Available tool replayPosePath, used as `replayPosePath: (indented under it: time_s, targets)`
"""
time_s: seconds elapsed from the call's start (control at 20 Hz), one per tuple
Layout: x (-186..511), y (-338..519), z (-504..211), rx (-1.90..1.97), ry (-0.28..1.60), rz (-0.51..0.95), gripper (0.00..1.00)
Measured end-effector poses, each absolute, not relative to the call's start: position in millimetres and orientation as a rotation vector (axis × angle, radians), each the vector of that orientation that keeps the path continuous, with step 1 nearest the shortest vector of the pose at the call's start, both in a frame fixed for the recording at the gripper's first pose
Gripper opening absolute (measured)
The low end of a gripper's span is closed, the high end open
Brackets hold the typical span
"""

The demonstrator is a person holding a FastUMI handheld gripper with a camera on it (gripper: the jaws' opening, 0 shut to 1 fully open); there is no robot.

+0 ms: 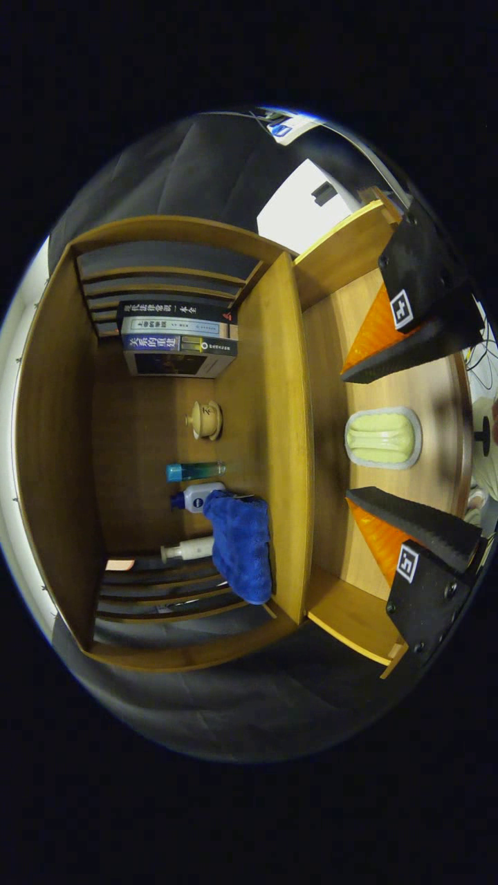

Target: Pull open the drawer, take out the items inside it, and place them on the countertop above the cabinet.

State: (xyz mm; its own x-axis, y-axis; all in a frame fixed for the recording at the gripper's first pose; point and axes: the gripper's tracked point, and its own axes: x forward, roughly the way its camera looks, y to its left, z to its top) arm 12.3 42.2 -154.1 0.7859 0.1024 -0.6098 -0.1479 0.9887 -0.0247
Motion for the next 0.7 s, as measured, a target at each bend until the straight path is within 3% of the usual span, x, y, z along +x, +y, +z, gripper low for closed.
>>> replayPosePath:
  time_s: [0.7]
  targets:
    - [52.2, 55.0, -219.3, -0.1, 1.0, 0.154, 0.97]
